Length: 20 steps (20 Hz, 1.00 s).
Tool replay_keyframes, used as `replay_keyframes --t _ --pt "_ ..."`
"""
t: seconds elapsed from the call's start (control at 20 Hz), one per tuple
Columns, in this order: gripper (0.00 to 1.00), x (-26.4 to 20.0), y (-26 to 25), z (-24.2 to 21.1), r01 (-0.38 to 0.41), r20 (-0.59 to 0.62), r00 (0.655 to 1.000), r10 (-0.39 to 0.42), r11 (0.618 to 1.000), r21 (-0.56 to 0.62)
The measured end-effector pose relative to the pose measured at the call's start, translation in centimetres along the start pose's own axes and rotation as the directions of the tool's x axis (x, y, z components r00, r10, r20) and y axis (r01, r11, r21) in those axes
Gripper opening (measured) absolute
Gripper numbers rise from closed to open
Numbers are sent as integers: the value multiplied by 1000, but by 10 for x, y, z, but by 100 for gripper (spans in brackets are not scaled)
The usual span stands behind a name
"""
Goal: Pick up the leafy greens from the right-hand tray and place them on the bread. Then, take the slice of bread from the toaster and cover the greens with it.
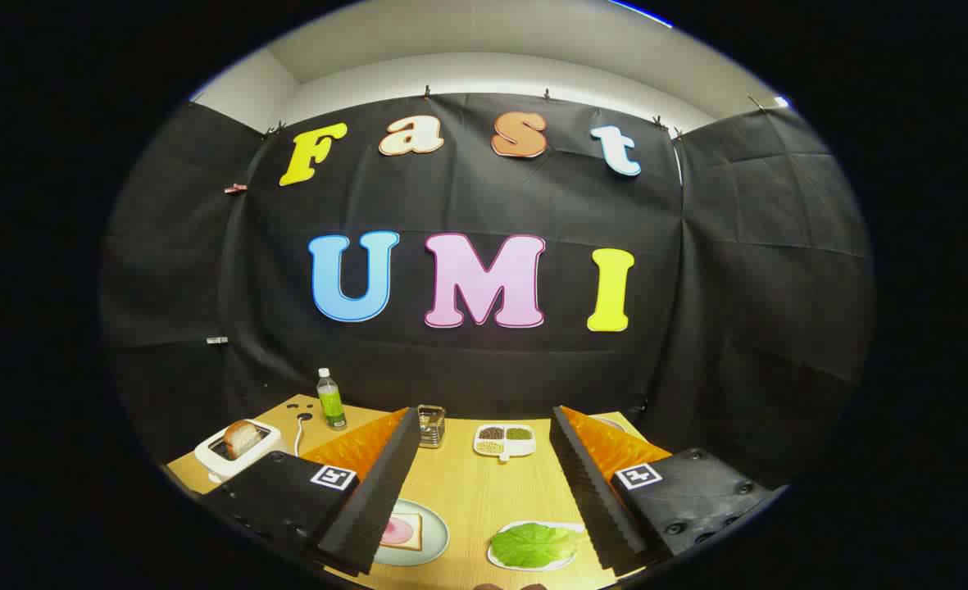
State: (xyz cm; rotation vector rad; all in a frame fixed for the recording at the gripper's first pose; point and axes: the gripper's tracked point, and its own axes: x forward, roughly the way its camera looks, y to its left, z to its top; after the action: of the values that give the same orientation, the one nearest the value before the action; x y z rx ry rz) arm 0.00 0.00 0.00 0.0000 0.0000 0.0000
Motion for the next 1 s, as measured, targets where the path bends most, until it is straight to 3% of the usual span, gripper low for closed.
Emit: replay_keyframes --t 1.0 --pt "98 8 -32 -42 19 -116 993 -17 1000 22"
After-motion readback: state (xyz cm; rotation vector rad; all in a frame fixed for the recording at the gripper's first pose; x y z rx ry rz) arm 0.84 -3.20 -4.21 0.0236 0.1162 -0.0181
